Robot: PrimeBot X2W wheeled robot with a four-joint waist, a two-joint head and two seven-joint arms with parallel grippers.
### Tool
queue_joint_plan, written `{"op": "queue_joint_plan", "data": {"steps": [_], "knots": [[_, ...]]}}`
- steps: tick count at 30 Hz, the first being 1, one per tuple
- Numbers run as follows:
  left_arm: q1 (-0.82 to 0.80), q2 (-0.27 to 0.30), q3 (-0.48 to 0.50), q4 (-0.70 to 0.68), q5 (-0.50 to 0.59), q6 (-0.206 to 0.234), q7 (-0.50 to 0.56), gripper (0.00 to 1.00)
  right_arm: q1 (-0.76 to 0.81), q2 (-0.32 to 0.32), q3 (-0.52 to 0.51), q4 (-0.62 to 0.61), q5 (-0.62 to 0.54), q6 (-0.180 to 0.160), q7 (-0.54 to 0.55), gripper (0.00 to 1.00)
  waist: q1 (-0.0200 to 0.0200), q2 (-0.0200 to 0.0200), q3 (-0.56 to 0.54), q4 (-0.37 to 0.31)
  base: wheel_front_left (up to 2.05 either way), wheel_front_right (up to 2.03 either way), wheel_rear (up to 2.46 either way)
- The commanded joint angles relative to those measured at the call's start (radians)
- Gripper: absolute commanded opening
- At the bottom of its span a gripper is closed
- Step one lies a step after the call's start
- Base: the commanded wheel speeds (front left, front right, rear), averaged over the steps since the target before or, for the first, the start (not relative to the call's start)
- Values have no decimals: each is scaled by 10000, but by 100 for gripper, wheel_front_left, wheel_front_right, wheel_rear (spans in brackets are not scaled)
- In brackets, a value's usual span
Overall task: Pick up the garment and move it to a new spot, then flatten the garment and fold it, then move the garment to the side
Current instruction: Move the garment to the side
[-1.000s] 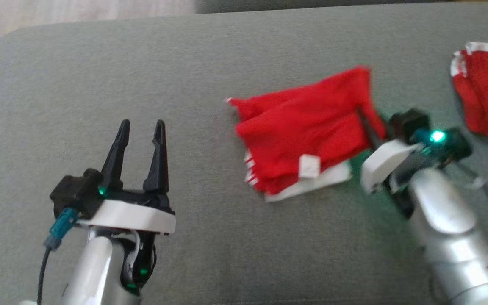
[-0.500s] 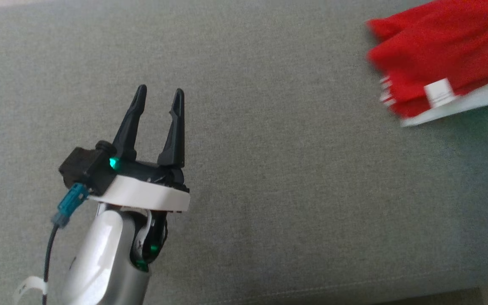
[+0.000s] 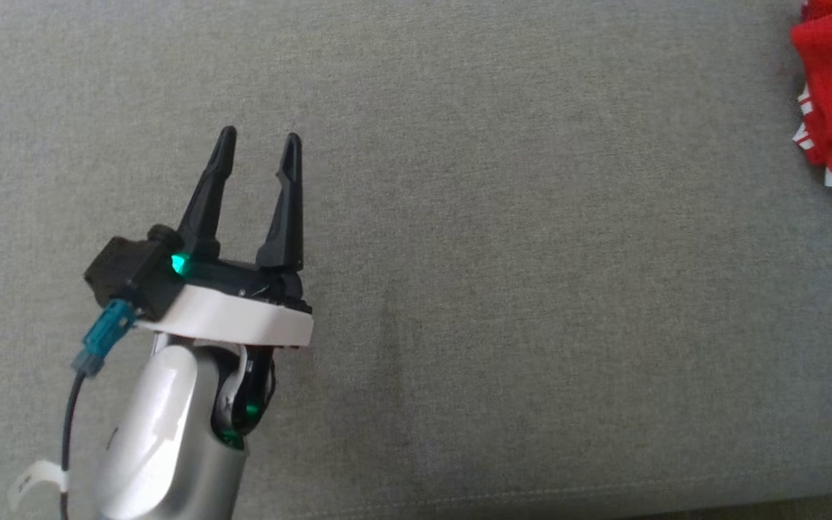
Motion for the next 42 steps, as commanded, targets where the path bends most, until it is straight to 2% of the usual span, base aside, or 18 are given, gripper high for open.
{"op": "queue_joint_plan", "data": {"steps": [1, 11, 12, 14, 15, 16, 26, 28, 35, 39, 40, 42], "knots": [[-357, 77, 392, -310, 125, -17, -51, 100, 120, -365, -143, -229, -149, 65, -60, 0, -1, 0, 60, 29, 0, 0, 0], [-412, 77, 640, -278, 214, -92, -51, 100, 314, 48, -899, -442, -759, 65, 129, 0, -1, 0, 218, -25, 0, 0, 0], [-416, 77, 645, -266, 221, -94, -51, 100, 354, 99, -996, -476, -814, 65, 239, 13, -1, 0, 214, -36, 0, 0, 0], [-422, 77, 662, -241, 223, -95, -51, 100, 461, 217, -1119, -615, -924, 65, 406, 46, -1, 0, 183, -66, 0, 0, 0], [-422, 77, 674, -227, 219, -95, -51, 100, 510, 275, -1214, -704, -990, 65, 483, 91, -1, 0, 161, -85, 0, 0, 0], [-419, 77, 684, -208, 218, -95, -51, 100, 560, 350, -1332, -777, -1044, 65, 598, 100, -1, 0, 128, -108, 0, 0, 0], [-220, 77, 731, -97, 159, -102, -51, 100, 906, 1267, -1646, -2388, -1268, 65, 469, 100, -1, 0, -620, -269, 0, 0, 0], [-131, 77, 778, -114, 147, -89, -51, 100, 988, 1630, -1550, -2866, -1123, 65, 304, 100, -1, 0, -857, -275, 0, 0, 0], [331, 77, 1081, -248, 94, 36, -51, 100, 1726, 3524, -949, -4565, 248, 65, -395, 100, -1, 0, -1793, -142, 0, 0, 0], [677, 77, 1234, -340, 96, 80, -51, 100, 2590, 4736, -517, -5313, 854, 65, -780, 100, -1, 0, -2292, -8, 0, 0, 0], [876, 77, 1273, -348, 93, 102, -51, 100, 3129, 5357, -355, -5568, 1075, 65, -984, 100, -1, 0, -2537, 54, 0, 0, 0], [1081, 77, 1291, -361, 61, 135, -51, 100, 3714, 5804, -125, -5690, 1217, 65, -1186, 100, -1, 0, -2762, 119, 0, 0, 0]]}}
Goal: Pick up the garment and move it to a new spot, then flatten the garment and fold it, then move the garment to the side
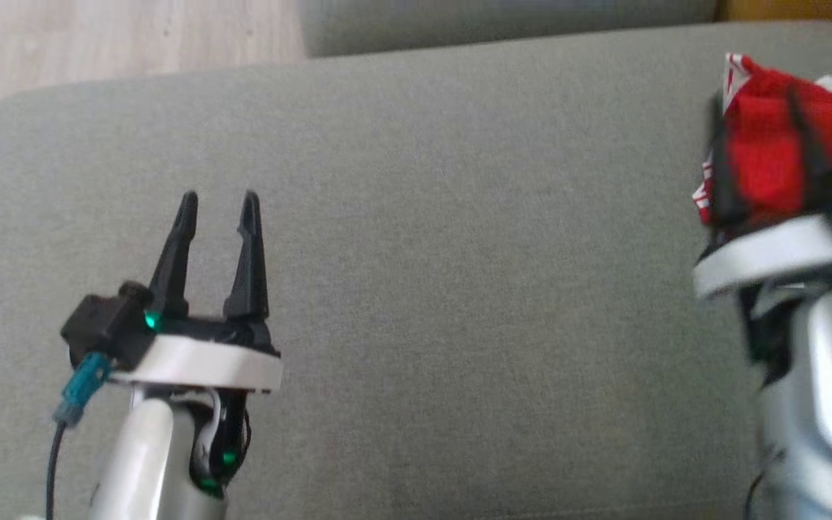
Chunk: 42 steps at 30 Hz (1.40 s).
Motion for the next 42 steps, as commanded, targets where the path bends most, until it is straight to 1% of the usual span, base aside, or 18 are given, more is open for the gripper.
{"op": "queue_joint_plan", "data": {"steps": [1, 4, 6, 13, 16, 31, 34, 42], "knots": [[-30, 77, 398, -351, -81, 38, -51, 100, 267, 248, 309, -393, 140, 67, -271, 100, 1, 0, -388, 171, 0, 0, 0], [321, 77, 374, -361, -117, 110, -51, 100, 967, 565, 412, -299, 449, 67, -743, 100, 1, 0, -659, 248, 0, 0, 0], [554, 77, 346, -422, -138, 157, -51, 100, 1407, 642, 575, -171, 494, 67, -1084, 100, 1, 0, -813, 288, 0, 0, 0], [1407, 77, 146, -540, -133, 368, -51, 100, 2664, 676, 986, 355, 1507, 67, -1832, 100, 1, 0, -1157, 417, 0, 0, 0], [1628, 77, 127, -563, -101, 503, -51, 100, 2940, 677, 1078, 441, 1605, 67, -1981, 100, 1, 0, -1199, 440, 0, 0, 0], [1629, 77, 163, -617, 8, 929, -51, 100, 2952, 679, 985, 550, 1583, 67, -2148, 100, 1, 0, -1219, 415, 0, 0, 0], [1629, 77, 37, -507, 12, 741, -51, 100, 2957, 679, 971, 579, 1583, 67, -2156, 100, 1, 0, -1228, 387, 0, 0, 0], [1636, 77, -74, -315, 255, 729, -51, 100, 2961, 679, 989, 629, 1595, 67, -2168, 100, 1, 0, -1194, 324, 0, 0, 0]]}}
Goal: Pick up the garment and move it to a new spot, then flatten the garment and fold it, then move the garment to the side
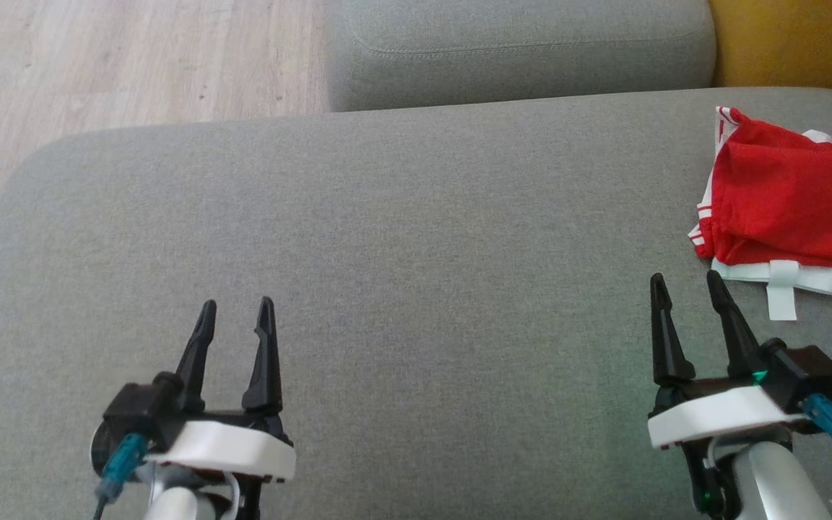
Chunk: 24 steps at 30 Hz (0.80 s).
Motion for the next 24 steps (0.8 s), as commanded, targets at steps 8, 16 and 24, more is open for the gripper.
{"op": "queue_joint_plan", "data": {"steps": [8, 16, 24], "knots": [[-425, 56, 333, 31, -117, 105, -51, 100, -350, -13, 205, -289, 70, 67, -130, 100, 1, 0, 49, -21, 0, 0, 0], [-418, 56, 457, 76, -108, 175, -51, 100, -370, -13, 251, -263, 135, 67, -133, 100, 1, 0, 93, -37, 0, 0, 0], [12, -4, 180, 590, -137, 184, 2, 0, -8, 4, 21, 159, 162, -4, -21, 0, 1, 0, 137, -26, 0, 0, 0]]}}
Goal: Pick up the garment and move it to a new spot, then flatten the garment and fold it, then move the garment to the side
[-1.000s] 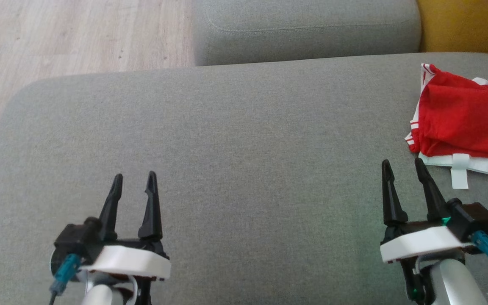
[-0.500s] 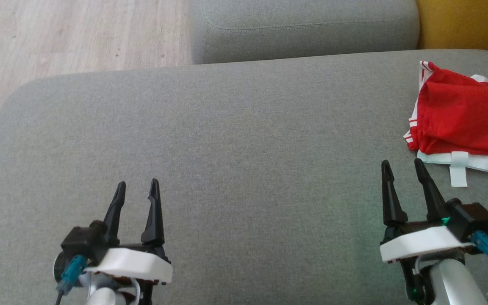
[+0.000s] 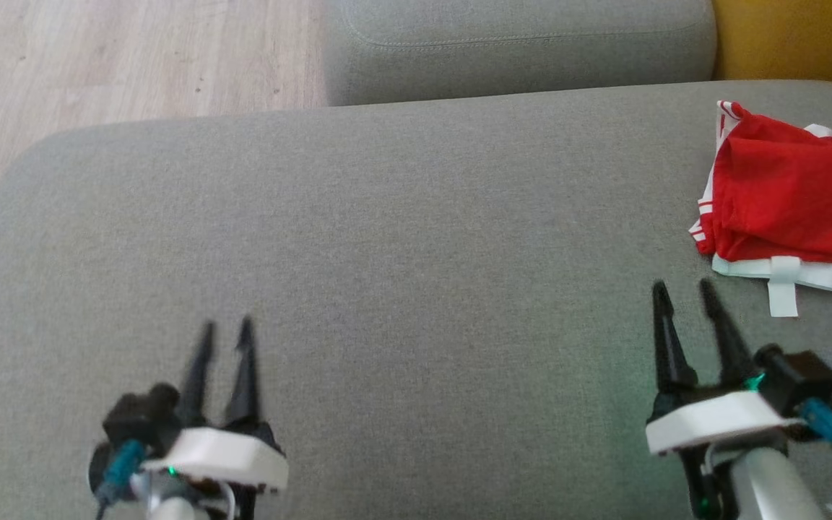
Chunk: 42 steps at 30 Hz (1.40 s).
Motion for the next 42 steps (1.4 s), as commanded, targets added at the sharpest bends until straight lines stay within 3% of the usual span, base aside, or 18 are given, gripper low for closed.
{"op": "queue_joint_plan", "data": {"steps": [1, 42], "knots": [[58, -8, -8, 206, -13, 4, 6, 0, 37, 6, 17, 190, 15, -6, 11, 0, 0, 0, 1, 0, 0, 0, 0], [-288, 194, 697, 743, -4427, -627, 971, 0, 3, -58, -394, 220, 4517, 17, 1095, 0, 0, 0, -61, -114, 0, 0, 0]]}}
